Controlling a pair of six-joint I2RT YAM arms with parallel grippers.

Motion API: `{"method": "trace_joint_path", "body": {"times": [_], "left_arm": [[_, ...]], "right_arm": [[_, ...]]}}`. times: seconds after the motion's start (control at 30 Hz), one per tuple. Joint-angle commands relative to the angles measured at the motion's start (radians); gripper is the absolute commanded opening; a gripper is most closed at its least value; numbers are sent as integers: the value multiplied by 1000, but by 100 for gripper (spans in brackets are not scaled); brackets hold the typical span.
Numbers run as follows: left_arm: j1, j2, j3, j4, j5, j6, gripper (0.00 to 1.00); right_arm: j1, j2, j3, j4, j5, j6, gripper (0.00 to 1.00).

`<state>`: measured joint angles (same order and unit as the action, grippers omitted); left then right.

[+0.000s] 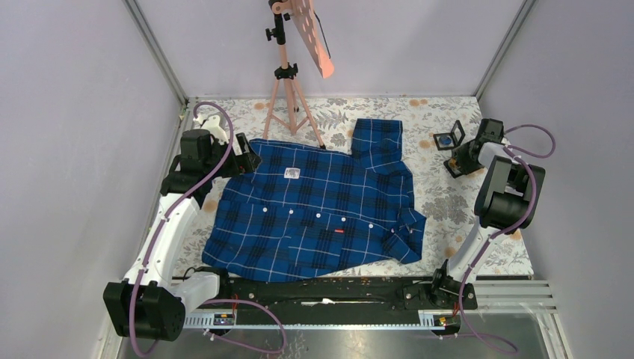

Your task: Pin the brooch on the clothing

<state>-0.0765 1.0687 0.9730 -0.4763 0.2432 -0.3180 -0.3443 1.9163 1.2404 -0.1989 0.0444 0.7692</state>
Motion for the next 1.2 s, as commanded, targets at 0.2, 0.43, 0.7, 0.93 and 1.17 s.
{"method": "trace_joint_path", "body": {"times": [0.2, 0.43, 0.7, 0.93, 1.17], "left_arm": [[5, -16, 16, 54, 22, -4, 87], [6, -22, 16, 54, 21, -4, 87], [5, -26, 18, 51, 17, -2, 87], [6, -25, 18, 51, 14, -1, 87], [6, -28, 15, 51, 12, 0, 87]], "right_arm": [[-4, 22, 38, -60, 44, 14, 48], [-4, 36, 61, -79, 42, 15, 44], [-4, 52, 77, -79, 31, -2, 36], [-4, 34, 42, -25, 20, -19, 35], [-4, -12, -36, 101, -9, -16, 26]]}}
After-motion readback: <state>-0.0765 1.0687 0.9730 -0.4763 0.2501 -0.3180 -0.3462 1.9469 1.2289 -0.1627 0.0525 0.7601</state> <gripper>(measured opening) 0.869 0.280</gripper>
